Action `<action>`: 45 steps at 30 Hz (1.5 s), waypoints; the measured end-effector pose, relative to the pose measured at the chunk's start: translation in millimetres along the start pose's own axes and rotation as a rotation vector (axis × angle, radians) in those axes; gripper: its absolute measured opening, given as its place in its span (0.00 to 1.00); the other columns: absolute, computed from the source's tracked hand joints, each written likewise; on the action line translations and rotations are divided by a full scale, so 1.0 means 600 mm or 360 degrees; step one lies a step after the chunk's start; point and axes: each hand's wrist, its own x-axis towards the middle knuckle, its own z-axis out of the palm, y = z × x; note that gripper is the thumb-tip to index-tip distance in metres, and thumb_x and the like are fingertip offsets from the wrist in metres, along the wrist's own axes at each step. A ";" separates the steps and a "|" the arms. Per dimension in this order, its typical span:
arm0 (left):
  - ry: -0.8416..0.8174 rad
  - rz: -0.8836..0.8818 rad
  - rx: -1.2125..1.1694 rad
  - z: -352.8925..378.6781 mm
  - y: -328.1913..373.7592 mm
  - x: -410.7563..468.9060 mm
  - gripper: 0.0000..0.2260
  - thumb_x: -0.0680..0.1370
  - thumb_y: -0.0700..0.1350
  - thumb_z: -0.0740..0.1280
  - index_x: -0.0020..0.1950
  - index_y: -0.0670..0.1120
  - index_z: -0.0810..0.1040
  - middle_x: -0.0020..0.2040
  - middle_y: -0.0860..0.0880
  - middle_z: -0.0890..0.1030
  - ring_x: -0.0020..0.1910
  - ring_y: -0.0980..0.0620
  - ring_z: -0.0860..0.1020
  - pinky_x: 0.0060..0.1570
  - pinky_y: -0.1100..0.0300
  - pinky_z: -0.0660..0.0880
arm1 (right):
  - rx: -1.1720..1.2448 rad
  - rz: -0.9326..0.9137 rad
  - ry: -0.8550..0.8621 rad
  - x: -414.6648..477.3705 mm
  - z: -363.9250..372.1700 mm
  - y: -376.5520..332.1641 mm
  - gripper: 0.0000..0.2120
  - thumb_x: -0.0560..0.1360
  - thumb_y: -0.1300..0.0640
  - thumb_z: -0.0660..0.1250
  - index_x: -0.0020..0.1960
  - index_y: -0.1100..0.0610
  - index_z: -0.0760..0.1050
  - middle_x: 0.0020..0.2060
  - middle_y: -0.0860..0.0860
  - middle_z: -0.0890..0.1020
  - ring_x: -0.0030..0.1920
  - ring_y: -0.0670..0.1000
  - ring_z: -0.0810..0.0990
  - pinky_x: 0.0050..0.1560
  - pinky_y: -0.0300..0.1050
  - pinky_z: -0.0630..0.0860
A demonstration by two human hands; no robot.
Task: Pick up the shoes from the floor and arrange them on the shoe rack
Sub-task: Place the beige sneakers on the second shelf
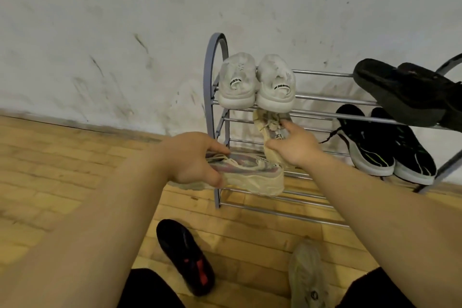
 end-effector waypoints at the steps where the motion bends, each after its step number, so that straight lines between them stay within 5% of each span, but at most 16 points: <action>1: -0.0012 0.0003 0.0005 0.001 -0.003 0.002 0.33 0.69 0.58 0.78 0.74 0.59 0.75 0.61 0.59 0.74 0.57 0.59 0.70 0.56 0.59 0.68 | 0.0000 -0.0012 -0.0010 0.006 0.004 -0.005 0.40 0.73 0.39 0.71 0.80 0.48 0.61 0.75 0.50 0.71 0.72 0.56 0.71 0.63 0.44 0.69; 8: -0.0163 0.0015 0.0022 0.006 -0.006 0.005 0.33 0.70 0.58 0.78 0.74 0.59 0.74 0.65 0.59 0.73 0.59 0.58 0.70 0.58 0.58 0.67 | -0.0104 -0.0167 -0.0232 -0.005 -0.011 -0.005 0.40 0.76 0.30 0.62 0.81 0.50 0.59 0.77 0.54 0.67 0.75 0.58 0.66 0.71 0.49 0.65; 11: -0.0128 0.0035 -0.0042 0.008 0.008 0.008 0.32 0.70 0.57 0.78 0.73 0.59 0.75 0.62 0.60 0.73 0.60 0.57 0.72 0.58 0.58 0.68 | -0.0066 -0.0387 -0.0355 -0.052 -0.045 -0.003 0.37 0.74 0.34 0.68 0.77 0.49 0.66 0.74 0.50 0.71 0.72 0.52 0.70 0.65 0.42 0.65; 15: -0.0061 0.0162 -0.0173 0.017 0.038 0.018 0.31 0.69 0.57 0.80 0.71 0.58 0.77 0.59 0.62 0.76 0.59 0.57 0.76 0.57 0.60 0.70 | 0.0072 -0.0458 -0.0809 -0.111 -0.093 0.020 0.37 0.69 0.42 0.78 0.74 0.41 0.67 0.71 0.43 0.72 0.71 0.46 0.70 0.71 0.45 0.68; 22: -0.0003 0.0335 -0.0333 0.038 0.122 0.035 0.31 0.67 0.59 0.80 0.70 0.59 0.78 0.59 0.66 0.77 0.60 0.59 0.77 0.62 0.57 0.72 | -0.0159 -0.0607 -0.0805 -0.166 -0.174 0.064 0.44 0.70 0.47 0.79 0.79 0.40 0.60 0.75 0.34 0.63 0.72 0.36 0.63 0.68 0.29 0.60; 25: -0.0025 0.0347 -0.0299 0.052 0.148 0.042 0.33 0.69 0.55 0.81 0.73 0.56 0.76 0.61 0.62 0.77 0.62 0.57 0.76 0.60 0.61 0.70 | -0.0151 -0.0572 -0.0772 -0.177 -0.191 0.089 0.43 0.69 0.45 0.79 0.79 0.38 0.61 0.76 0.35 0.63 0.74 0.37 0.62 0.72 0.36 0.61; 27: 0.0011 0.0333 -0.0282 0.065 0.161 0.049 0.38 0.69 0.57 0.80 0.77 0.55 0.71 0.67 0.58 0.74 0.67 0.56 0.74 0.62 0.63 0.68 | -0.0130 -0.0537 -0.0724 -0.183 -0.206 0.100 0.42 0.70 0.48 0.79 0.78 0.39 0.62 0.75 0.36 0.65 0.66 0.30 0.66 0.63 0.28 0.63; 29: 0.0093 0.0298 -0.0229 0.074 0.166 0.059 0.43 0.69 0.60 0.79 0.80 0.56 0.65 0.74 0.54 0.70 0.72 0.52 0.69 0.67 0.60 0.66 | -0.0072 -0.0459 -0.0648 -0.181 -0.220 0.118 0.40 0.72 0.53 0.78 0.78 0.41 0.63 0.73 0.39 0.69 0.47 0.23 0.73 0.46 0.23 0.69; 30: 0.0134 0.0259 -0.0205 0.078 0.165 0.065 0.45 0.69 0.62 0.79 0.81 0.57 0.62 0.75 0.52 0.67 0.74 0.49 0.66 0.70 0.57 0.65 | -0.0031 -0.0405 -0.0604 -0.180 -0.226 0.128 0.40 0.72 0.54 0.78 0.78 0.41 0.63 0.71 0.40 0.71 0.41 0.25 0.76 0.42 0.27 0.73; 34: 0.0208 0.0074 -0.0245 0.086 0.153 0.080 0.46 0.71 0.62 0.77 0.83 0.58 0.56 0.78 0.48 0.64 0.76 0.44 0.63 0.72 0.51 0.65 | 0.0079 -0.0152 -0.0375 -0.168 -0.234 0.164 0.38 0.71 0.50 0.78 0.76 0.39 0.66 0.66 0.47 0.78 0.53 0.56 0.83 0.51 0.54 0.81; 39: 0.0202 -0.0143 -0.0283 0.109 0.138 0.118 0.44 0.74 0.62 0.74 0.83 0.59 0.54 0.76 0.43 0.65 0.72 0.39 0.68 0.69 0.48 0.69 | 0.0148 0.0071 -0.0025 -0.130 -0.205 0.180 0.36 0.75 0.40 0.71 0.79 0.44 0.63 0.75 0.47 0.70 0.71 0.53 0.71 0.61 0.45 0.69; 45: 0.0226 -0.0341 -0.0248 0.141 0.124 0.185 0.44 0.72 0.68 0.69 0.82 0.61 0.50 0.76 0.41 0.66 0.72 0.34 0.66 0.70 0.43 0.67 | 0.0062 0.0175 0.0206 -0.049 -0.139 0.160 0.32 0.75 0.33 0.63 0.75 0.42 0.63 0.65 0.56 0.73 0.55 0.58 0.76 0.50 0.49 0.71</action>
